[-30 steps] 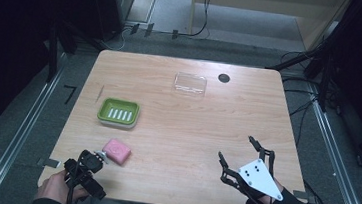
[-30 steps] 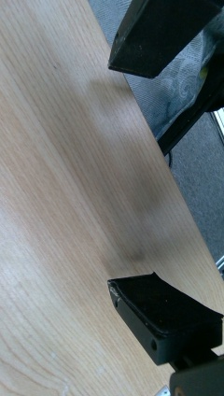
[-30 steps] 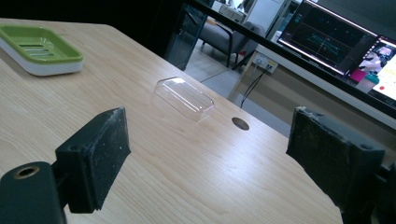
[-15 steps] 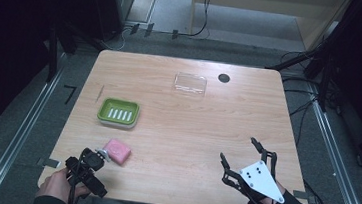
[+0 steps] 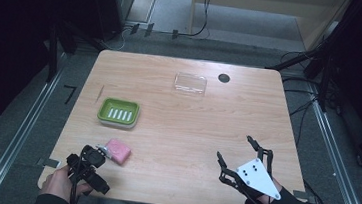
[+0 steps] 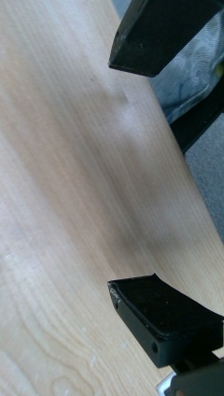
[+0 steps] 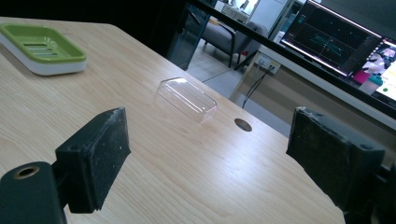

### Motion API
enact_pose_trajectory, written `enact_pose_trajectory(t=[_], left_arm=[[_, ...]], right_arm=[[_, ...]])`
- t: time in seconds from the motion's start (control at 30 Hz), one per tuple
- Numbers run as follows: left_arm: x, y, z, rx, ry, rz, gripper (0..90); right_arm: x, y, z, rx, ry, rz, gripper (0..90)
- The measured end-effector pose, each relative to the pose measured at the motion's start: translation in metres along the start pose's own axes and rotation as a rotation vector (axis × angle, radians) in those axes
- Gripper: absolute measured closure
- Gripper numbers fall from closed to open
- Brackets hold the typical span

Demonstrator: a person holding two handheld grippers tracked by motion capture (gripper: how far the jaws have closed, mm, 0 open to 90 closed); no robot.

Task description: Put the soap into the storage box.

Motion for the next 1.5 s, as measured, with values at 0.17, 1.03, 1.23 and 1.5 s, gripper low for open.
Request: enact_pose_trajectory(t=[0.17,1.03,1.23,1.5], left_arm=[[-0.005,0.004,0.002,0.016,0.008,0.014,0.0],[-0.036,0.003,0.012,0.021,0.038,0.029,0.0],[-0.041,0.000,0.013,0.029,0.043,0.033,0.0],[-0.056,-0.011,0.021,0.042,0.075,0.073,0.0]], right_arm=[[-0.003,-0.006,-0.009,-0.033,-0.007,0.023,13.2],[-0.004,-0.007,-0.014,-0.048,-0.014,0.009,13.2],[-0.004,-0.007,-0.014,-0.042,-0.015,0.011,13.3],[-0.004,-0.007,-0.013,-0.041,-0.009,0.012,13.2]])
Point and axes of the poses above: each handheld gripper's, and its own axes: z roughly backward along the jaws, x roughly out of its underside, y roughly to its right, the point moved 10 cm from there along -z, roughly forward along the jaws, and after that the axes turned 11 degrees about -x, right-handed, at the moved point
